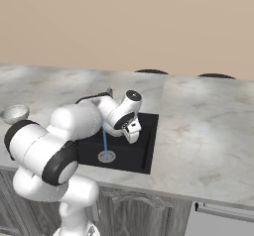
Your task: Rinse each bowl for a few seconds and place them down in the sink or on the counter.
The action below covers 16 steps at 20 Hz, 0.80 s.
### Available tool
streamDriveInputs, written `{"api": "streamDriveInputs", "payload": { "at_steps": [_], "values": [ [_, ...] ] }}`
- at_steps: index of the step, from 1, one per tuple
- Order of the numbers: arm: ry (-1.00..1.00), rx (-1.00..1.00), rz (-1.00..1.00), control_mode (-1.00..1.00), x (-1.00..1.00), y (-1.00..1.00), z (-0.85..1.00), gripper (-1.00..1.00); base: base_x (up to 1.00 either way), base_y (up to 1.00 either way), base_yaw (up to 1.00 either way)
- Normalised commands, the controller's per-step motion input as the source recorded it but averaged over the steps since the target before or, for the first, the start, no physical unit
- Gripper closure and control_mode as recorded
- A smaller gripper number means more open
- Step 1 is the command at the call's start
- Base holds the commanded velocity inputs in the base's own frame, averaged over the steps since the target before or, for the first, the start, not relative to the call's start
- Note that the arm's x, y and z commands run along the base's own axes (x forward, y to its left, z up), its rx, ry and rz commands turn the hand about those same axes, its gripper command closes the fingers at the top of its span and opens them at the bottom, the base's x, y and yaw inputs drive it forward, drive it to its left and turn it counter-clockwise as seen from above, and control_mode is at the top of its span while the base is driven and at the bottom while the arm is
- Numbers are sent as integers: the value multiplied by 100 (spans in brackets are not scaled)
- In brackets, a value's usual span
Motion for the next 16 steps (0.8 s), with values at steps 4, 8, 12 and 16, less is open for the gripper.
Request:
{"api": "streamDriveInputs", "payload": {
  "at_steps": [4, 8, 12, 16],
  "values": [
    [3, 6, 0, -100, 24, 18, -19, 100, 0, 0, 0],
    [0, 3, 0, -100, 33, 13, -26, 100, 0, 0, 0],
    [0, 2, 0, -100, 33, 13, -24, 100, 0, 0, 0],
    [0, 1, 0, -100, 35, 14, -21, 100, 0, 0, 0]
  ]
}}
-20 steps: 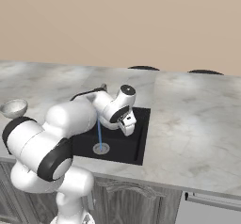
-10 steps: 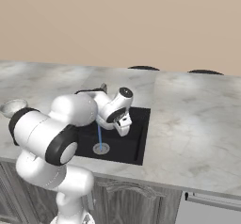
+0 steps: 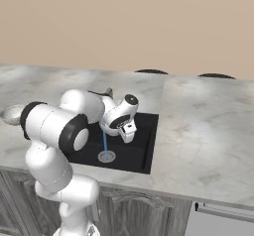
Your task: Rinse each bowl for a few seconds and place them down in the sink or on the counter.
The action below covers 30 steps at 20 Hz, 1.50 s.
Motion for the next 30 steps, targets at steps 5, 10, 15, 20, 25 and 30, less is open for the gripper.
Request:
{"api": "streamDriveInputs", "payload": {
  "at_steps": [5, 10, 15, 20, 25, 30],
  "values": [
    [0, 2, 0, -100, 22, -1, -11, 100, 0, 0, 0],
    [-3, 2, 0, -100, 1, -54, 0, 100, 0, 0, 0],
    [-2, 0, -2, -100, 5, -50, 4, 100, 0, 0, 0],
    [-1, 0, -5, -100, 10, -43, 7, 100, 0, 0, 0],
    [-4, 0, -7, -100, 12, -40, 5, 100, 0, 0, 0],
    [-4, 0, -7, -100, 10, -43, 3, 100, 0, 0, 0]
  ]
}}
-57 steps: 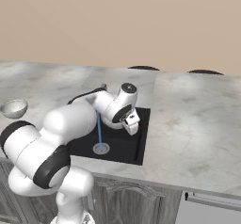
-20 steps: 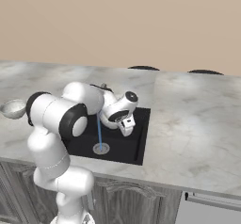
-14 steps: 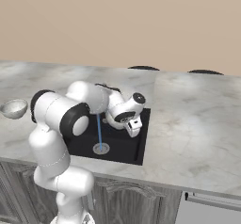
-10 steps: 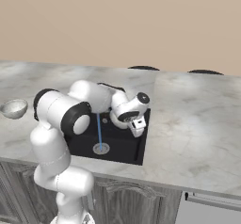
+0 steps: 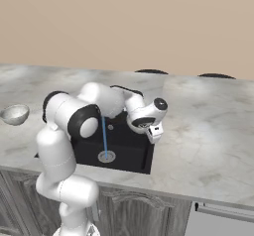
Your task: Rinse each bowl for a few seconds and place them down in the sink or on the counter.
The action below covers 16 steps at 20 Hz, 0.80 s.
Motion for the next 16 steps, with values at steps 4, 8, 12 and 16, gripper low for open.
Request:
{"api": "streamDriveInputs", "payload": {
  "at_steps": [4, 8, 12, 16],
  "values": [
    [-2, 0, -8, -100, 2, -42, 0, 100, 0, 0, 0],
    [0, 0, -9, -100, 0, -38, 0, 100, 0, 0, 0],
    [0, 0, -8, -100, 0, -37, 0, 100, 0, 0, 0],
    [0, 0, -8, -100, 0, -39, -1, 100, 0, 0, 0]
  ]
}}
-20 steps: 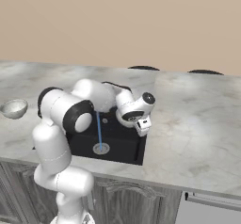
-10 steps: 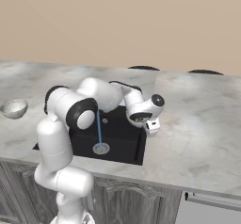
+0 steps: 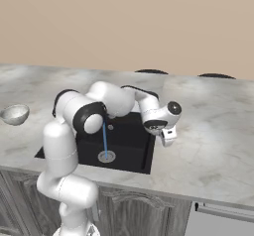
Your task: Rinse each bowl for a few seconds and place them down in the sink or on the counter.
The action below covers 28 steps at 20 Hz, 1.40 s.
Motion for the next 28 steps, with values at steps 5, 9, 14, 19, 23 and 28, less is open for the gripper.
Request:
{"api": "streamDriveInputs", "payload": {
  "at_steps": [5, 9, 14, 19, 23, 28],
  "values": [
    [0, 0, -9, -100, 0, -38, -1, 100, 0, 0, 0],
    [0, 0, -8, -100, 0, -35, -3, 100, 0, 0, 0],
    [-1, 0, -7, -100, 0, -29, -5, 100, 0, 0, 0],
    [0, 0, -6, -100, 0, -17, -13, 100, 0, 0, 0],
    [0, 0, -3, -100, 1, -5, -16, 100, 0, 0, 0],
    [0, 0, -2, -100, 4, -8, -13, 100, 0, 0, 0]
  ]
}}
